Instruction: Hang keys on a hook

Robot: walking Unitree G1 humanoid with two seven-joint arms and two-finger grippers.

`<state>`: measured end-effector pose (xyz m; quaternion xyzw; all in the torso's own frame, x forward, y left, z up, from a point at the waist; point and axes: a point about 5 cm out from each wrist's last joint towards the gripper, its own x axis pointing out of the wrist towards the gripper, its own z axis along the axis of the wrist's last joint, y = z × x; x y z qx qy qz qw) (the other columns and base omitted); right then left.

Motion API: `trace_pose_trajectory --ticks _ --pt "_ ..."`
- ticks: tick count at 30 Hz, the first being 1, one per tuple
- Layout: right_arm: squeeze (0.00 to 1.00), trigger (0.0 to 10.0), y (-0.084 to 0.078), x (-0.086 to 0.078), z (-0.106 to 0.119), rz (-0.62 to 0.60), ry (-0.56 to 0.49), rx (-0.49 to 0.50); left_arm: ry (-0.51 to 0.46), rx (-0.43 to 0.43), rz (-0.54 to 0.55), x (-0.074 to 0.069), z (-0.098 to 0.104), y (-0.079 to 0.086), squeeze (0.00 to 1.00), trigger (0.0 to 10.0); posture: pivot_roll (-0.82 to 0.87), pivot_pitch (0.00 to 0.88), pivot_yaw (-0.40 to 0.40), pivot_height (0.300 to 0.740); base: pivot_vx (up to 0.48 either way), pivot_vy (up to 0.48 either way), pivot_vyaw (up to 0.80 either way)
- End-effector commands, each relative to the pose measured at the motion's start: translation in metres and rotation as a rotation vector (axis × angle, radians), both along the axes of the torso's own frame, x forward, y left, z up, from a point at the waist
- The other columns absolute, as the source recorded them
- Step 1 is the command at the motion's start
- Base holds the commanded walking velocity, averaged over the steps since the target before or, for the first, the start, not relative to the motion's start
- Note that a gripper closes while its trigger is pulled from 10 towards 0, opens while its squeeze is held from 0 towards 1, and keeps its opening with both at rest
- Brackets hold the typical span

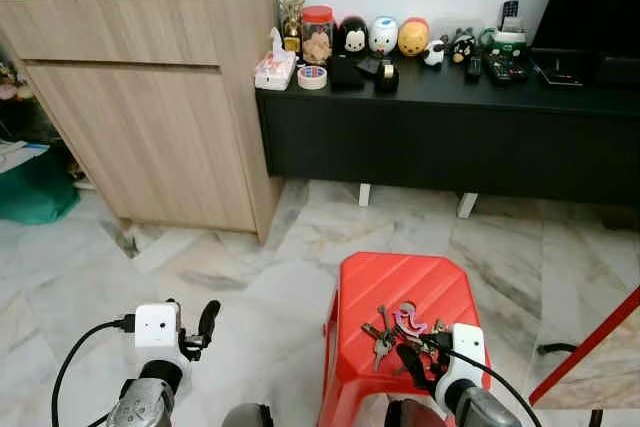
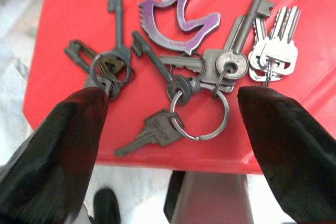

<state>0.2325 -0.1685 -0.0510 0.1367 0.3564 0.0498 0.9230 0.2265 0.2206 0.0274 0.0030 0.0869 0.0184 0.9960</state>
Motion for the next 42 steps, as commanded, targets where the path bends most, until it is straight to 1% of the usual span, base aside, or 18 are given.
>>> trace_pose_trajectory --ticks 1,6,11,14,18,22,26,27,28,31,37,42 --pt "0.00 10.0 0.000 0.001 0.000 0.009 0.018 -0.010 -0.008 0.007 -0.002 0.000 0.003 -0.001 0.00 10.0 0.06 0.071 -0.035 0.625 0.000 0.000 0.00" --pt "0.00 10.0 0.003 0.007 0.003 0.005 0.020 -0.004 -0.014 0.005 -0.005 -0.001 0.005 -0.003 0.00 10.0 0.07 0.109 -0.044 0.625 0.000 0.000 0.00" --pt "0.00 10.0 0.008 0.008 0.002 0.021 0.045 -0.004 -0.021 0.004 -0.005 -0.002 0.008 -0.005 0.00 10.0 0.07 0.130 -0.048 0.625 0.000 0.000 0.00" --pt "0.00 10.0 0.010 0.008 0.002 -0.002 0.055 0.027 -0.023 0.002 -0.003 -0.004 0.009 -0.005 0.00 10.0 0.07 0.146 -0.052 0.625 0.000 0.000 0.00" --pt "0.00 10.0 0.008 0.008 0.002 0.000 0.052 0.024 -0.021 0.003 -0.001 -0.006 0.009 -0.006 0.00 10.0 0.07 0.157 -0.055 0.625 0.000 0.000 0.00" --pt "0.00 10.0 0.007 0.010 0.003 -0.033 0.048 0.051 -0.016 0.002 0.002 -0.009 0.009 -0.006 0.00 10.0 0.07 0.167 -0.055 0.625 0.000 0.000 0.00" --pt "0.00 10.0 0.005 0.012 0.004 -0.043 0.043 0.036 -0.003 0.001 0.004 -0.013 0.007 -0.006 0.00 10.0 0.07 0.173 -0.055 0.625 0.000 0.000 0.00" --pt "0.00 7.8 0.004 0.012 0.004 -0.049 0.045 0.036 -0.001 0.000 0.004 -0.014 0.007 -0.006 0.00 10.0 0.07 0.175 -0.056 0.625 0.000 0.000 0.00" --pt "0.00 0.0 0.004 0.011 0.004 -0.058 0.045 0.043 0.000 -0.001 0.003 -0.015 0.006 -0.007 0.00 10.0 0.07 0.176 -0.057 0.625 0.000 0.000 0.00" --pt "0.00 0.0 0.003 0.011 0.004 -0.056 0.045 0.048 0.003 -0.004 0.005 -0.017 0.006 -0.009 0.00 10.0 0.07 0.172 -0.062 0.625 0.000 0.000 0.00" --pt "0.00 0.0 -0.002 0.009 0.002 -0.043 0.062 0.024 0.010 -0.015 0.005 -0.018 0.003 -0.014 0.00 10.0 0.06 0.168 -0.077 0.625 0.000 0.000 0.00" --pt "0.00 0.0 -0.005 0.012 0.005 -0.049 0.049 0.031 0.013 -0.028 0.012 -0.019 0.002 -0.018 0.00 10.0 0.05 0.165 -0.095 0.625 0.000 0.000 0.00"
